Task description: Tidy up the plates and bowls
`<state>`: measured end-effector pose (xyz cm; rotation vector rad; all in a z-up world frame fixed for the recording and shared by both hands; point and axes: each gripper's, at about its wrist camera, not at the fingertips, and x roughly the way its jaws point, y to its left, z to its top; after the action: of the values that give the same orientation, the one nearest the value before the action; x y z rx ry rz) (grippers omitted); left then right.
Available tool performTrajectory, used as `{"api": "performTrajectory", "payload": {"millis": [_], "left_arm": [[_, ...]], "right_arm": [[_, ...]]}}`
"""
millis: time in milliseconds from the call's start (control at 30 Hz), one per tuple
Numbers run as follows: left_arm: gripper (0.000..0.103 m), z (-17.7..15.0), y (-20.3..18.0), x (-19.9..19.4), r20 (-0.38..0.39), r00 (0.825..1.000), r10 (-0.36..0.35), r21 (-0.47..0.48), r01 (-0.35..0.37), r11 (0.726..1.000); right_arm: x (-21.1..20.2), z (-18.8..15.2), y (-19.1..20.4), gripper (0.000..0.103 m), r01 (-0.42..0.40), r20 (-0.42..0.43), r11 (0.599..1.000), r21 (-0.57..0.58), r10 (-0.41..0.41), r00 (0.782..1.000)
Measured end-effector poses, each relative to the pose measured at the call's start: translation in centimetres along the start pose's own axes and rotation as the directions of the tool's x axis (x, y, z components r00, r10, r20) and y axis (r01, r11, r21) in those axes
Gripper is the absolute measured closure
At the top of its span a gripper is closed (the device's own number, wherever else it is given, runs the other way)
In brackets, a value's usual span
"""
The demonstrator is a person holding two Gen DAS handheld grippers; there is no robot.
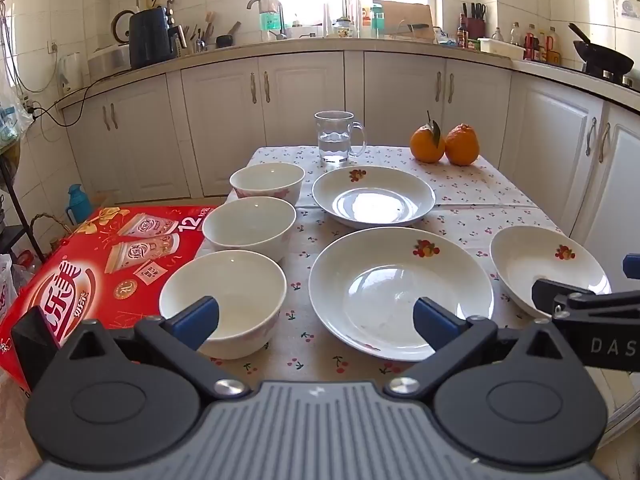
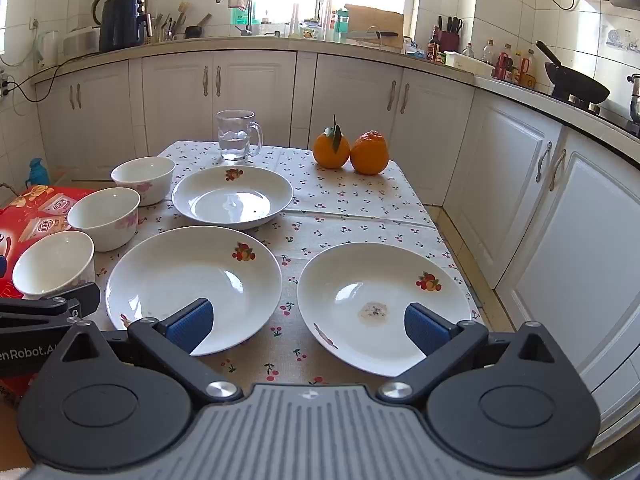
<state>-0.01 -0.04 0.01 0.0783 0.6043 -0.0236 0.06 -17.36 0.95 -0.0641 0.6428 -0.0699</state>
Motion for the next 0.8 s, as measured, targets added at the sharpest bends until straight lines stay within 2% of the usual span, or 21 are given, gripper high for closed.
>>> {"api": "performTrajectory", "payload": {"millis": [233,800], "left_arm": [[0.001,-0.68,-0.59,-0.13,0.011,1.000,0.014,0.012,-0.014,1.000],[0.001,-0.09,-0.18,-0.09,-0.004,1.000,0.005,-0.004,-0.005,1.000]], "right_arm": [[-0.01,0.01,-0.01,0.000,0.000,0.003,1.000,-0.002,0.000,1.000],[-0.19,0.09,-0.01,0.000,0.005,0.007,1.000,-0.009,-0.005,1.000]]}}
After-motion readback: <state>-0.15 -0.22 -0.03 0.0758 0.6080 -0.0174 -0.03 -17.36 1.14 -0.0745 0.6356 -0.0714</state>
